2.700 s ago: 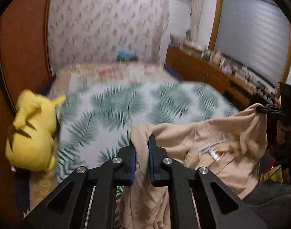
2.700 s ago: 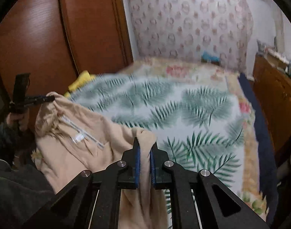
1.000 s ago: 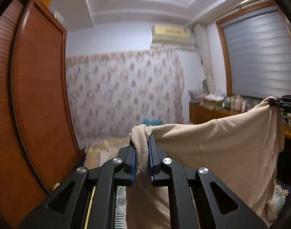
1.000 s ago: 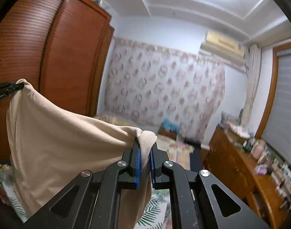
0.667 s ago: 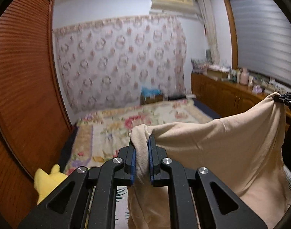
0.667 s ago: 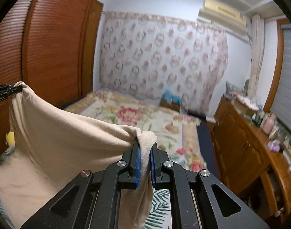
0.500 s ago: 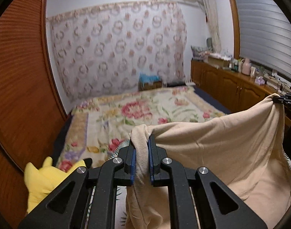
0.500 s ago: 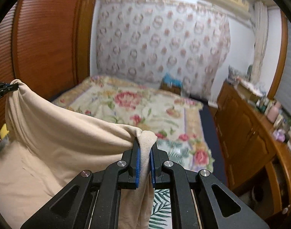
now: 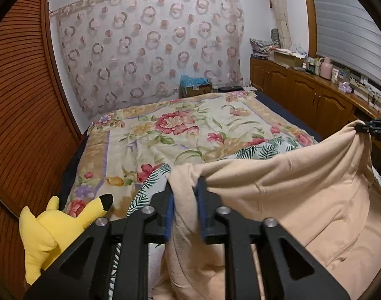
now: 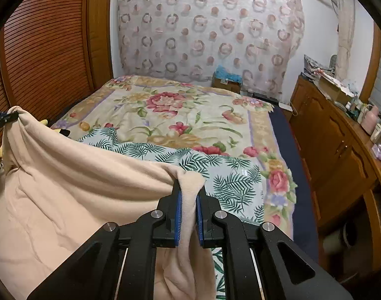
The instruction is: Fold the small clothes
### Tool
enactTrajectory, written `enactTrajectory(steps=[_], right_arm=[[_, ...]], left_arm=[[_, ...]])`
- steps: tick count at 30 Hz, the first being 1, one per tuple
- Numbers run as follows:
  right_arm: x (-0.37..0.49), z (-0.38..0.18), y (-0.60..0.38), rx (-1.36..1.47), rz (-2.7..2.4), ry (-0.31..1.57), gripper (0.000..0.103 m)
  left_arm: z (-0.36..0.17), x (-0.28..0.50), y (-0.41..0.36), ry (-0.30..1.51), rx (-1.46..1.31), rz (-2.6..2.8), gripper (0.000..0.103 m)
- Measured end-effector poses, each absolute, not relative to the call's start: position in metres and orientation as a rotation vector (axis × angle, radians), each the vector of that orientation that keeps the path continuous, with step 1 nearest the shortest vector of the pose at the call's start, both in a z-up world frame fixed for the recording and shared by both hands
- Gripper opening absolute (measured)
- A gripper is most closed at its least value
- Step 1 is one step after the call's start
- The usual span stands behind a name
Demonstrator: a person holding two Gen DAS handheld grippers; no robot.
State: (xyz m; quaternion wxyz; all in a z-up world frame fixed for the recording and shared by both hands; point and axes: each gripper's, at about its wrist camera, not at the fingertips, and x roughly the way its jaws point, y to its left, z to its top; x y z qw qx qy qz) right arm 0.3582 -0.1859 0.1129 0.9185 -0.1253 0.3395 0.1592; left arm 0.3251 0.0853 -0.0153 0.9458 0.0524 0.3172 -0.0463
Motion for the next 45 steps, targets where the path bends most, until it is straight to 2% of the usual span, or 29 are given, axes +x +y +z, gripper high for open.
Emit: enactTrajectory(steps=[4,5,6,8,15,22,30,38,41,43,44,45], right_arm=[[0.336,0.119,-0.189,-0.248,0.322,0.714,0.024],[0.332,0.119,-0.191,-0.236,0.327,0.714,0.032],[0.326,0.123,-0.193,-0.227,0.332,0.716,0.044],[0.312,0.119,-0.195,-0.217,0.34,0.721,0.054],[0.275,0.093,-0.211,-0.137,0.384,0.786,0.054],[0.266,0.095,-0.225,-0.094,0.371,0.867,0.054],[0.295,0.077,-0.223,-0.092,0.341,0.946,0.054],[0.312,0.084,-0.227,-0.044,0.354,0.898,0.054],[0.315,0.082,-0.224,-0.064,0.347,0.89,0.054],[0.318,0.077,-0.222,-0.077,0.343,0.886,0.054],[0.318,0.075,-0.22,-0.082,0.34,0.884,0.053],[0.319,0.069,-0.216,-0.091,0.337,0.879,0.047]], left_arm=[[-0.018,0.317,0.095,0.653,0.067,-0.121,0.045],[-0.021,0.312,0.098,0.658,0.058,-0.128,0.046],[-0.024,0.307,0.1,0.673,0.054,-0.137,0.049],[-0.031,0.298,0.104,0.698,0.049,-0.147,0.053],[-0.057,0.273,0.109,0.753,0.086,-0.111,0.056],[-0.071,0.257,0.111,0.795,0.068,-0.098,0.056],[-0.09,0.253,0.115,0.865,0.025,-0.105,0.056],[-0.095,0.272,0.12,0.894,-0.019,-0.107,0.053],[-0.092,0.28,0.119,0.881,-0.023,-0.108,0.046],[-0.088,0.283,0.119,0.862,-0.017,-0.105,0.036],[-0.086,0.284,0.118,0.852,-0.011,-0.102,0.036],[-0.085,0.285,0.118,0.843,-0.006,-0.104,0.031]])
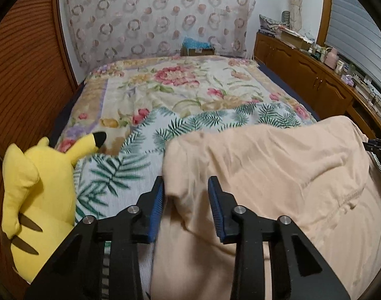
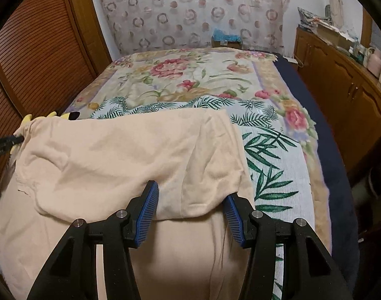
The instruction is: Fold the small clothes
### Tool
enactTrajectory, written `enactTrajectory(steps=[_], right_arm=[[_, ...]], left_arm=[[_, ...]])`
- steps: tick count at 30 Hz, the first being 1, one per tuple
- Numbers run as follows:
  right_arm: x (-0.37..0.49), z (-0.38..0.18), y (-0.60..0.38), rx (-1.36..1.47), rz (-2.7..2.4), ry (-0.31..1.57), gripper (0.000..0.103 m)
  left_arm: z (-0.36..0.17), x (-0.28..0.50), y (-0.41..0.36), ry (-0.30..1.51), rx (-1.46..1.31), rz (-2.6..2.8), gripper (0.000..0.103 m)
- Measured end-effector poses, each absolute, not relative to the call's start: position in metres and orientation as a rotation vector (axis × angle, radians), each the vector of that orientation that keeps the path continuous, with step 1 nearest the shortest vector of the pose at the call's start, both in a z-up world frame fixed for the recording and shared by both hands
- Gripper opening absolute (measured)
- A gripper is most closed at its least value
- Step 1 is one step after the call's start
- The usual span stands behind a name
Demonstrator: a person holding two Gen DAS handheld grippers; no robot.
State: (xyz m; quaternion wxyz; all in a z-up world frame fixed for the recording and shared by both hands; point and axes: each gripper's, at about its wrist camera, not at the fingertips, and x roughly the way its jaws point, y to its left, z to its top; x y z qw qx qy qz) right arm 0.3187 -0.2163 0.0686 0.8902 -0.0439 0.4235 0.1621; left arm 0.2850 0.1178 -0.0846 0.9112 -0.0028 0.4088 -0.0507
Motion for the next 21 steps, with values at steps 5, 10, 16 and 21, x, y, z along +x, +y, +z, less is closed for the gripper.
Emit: enactTrajectory(steps=[5,10,16,21], right_arm=[[0.321,0.062,-0.212,-0.119,0.328,0.86,0.017],[0.318,0.067,-0.209,-0.146,0.376,0.809,0.006],[0.297,0.091,-0.219,-0.119,0.418,0.71,0.005],[0.268,0.107,-0.227,-0.126,0.417,0.641,0.005]], left_arm=[[-0.078,0.286,0.113,0.804,0.031,-0.098,0.007],[-0.064,0.285,0.116,0.758,0.029,-0.09,0.005],[-0.046,0.272,0.117,0.715,0.0,-0.11,0.004],[-0.026,0.25,0.118,0.658,-0.026,-0.121,0.004]])
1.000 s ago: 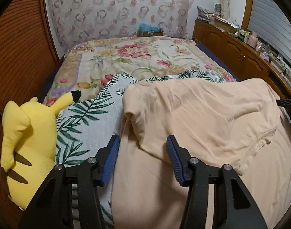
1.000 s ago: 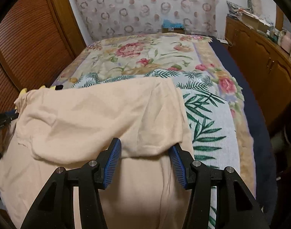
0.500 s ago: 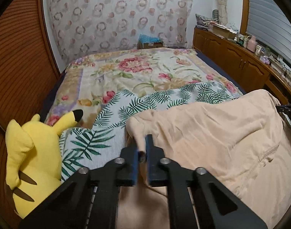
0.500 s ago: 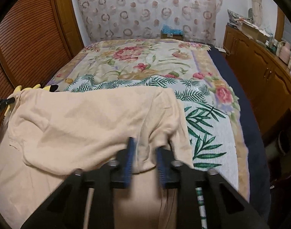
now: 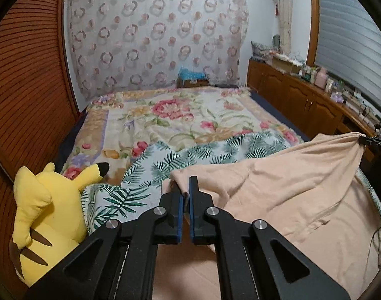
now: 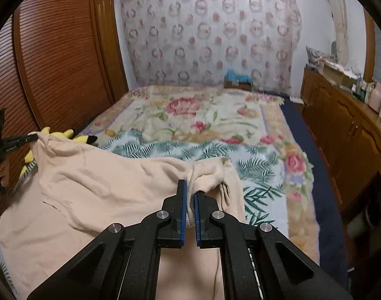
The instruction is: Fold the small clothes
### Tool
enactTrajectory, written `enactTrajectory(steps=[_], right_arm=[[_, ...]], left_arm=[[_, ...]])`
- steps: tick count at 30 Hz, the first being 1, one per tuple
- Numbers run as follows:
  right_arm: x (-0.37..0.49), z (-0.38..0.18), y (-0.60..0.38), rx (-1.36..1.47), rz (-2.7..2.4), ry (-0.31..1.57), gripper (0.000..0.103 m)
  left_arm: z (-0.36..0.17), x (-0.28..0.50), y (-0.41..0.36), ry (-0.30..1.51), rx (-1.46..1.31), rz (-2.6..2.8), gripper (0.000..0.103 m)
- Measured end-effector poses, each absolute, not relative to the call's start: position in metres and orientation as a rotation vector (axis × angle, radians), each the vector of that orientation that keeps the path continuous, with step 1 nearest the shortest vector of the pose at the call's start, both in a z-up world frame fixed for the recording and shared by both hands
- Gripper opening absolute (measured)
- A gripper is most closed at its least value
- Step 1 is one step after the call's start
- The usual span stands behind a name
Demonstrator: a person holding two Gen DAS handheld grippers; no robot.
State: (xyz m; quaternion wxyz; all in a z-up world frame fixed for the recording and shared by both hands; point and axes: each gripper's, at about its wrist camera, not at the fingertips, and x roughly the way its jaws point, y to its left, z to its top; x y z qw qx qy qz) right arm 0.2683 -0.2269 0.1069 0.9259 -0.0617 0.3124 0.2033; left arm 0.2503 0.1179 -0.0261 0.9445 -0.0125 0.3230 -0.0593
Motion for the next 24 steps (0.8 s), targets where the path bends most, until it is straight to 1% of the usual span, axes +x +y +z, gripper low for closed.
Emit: enactTrajectory(steps=[11,17,24], right_arm=[[0.19,0.129,-0.25,-0.134,0.411,0.528,0.005],[0.133,0.127,-0.264,-0.148,0.427,0.519,0.005],[0.069,0.121,-0.284,-0.149,0.448,0.553,0.005]], left_arm=[[0.008,0.188,0.124,0.568,-0.044,-0.117,0.004],[0.009,0.143,0.126,0.559,-0.044,-0.104,0.004],[0.003,0.089,0.13,0.573,-0.058,-0.087,0.004]])
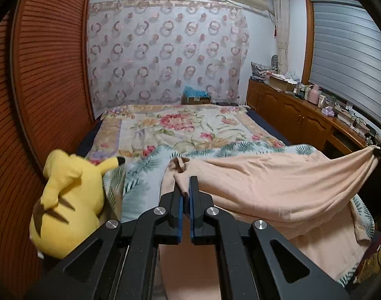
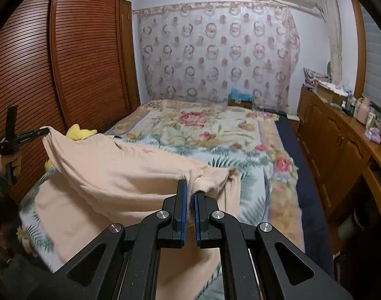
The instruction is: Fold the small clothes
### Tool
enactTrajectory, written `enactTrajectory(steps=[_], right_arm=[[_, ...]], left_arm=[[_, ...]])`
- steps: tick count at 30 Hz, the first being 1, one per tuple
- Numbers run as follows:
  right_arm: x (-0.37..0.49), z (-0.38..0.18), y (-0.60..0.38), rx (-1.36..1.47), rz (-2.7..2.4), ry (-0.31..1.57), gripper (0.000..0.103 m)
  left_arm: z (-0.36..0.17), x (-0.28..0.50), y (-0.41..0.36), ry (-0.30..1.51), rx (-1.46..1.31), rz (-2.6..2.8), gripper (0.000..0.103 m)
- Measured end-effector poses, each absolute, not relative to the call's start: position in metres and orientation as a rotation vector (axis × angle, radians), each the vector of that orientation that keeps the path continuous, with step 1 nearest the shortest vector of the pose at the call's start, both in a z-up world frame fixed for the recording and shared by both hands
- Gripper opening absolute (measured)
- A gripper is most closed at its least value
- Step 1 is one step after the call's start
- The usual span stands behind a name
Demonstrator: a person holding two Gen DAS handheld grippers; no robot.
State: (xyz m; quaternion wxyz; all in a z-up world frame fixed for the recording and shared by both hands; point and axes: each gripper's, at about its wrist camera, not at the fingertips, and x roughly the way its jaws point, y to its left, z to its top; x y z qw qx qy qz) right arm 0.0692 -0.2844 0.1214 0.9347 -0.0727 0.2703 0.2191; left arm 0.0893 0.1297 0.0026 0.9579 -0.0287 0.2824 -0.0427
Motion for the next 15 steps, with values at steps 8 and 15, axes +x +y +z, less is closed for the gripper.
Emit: enactTrajectory(steps=[8,15], right_arm=[[0.031,0.097,-0.302,-0.134,0.478,0.659,0.005],[0.045,0.07,-0.306,-0.107,0.473,0.753,0.005]], left_arm=[[-0.036,0.052,0.127,0.659,-0.067,-0.072,0.004],[-0.066,0.042,0.13,0.734,-0.078,-0.033,0.004]])
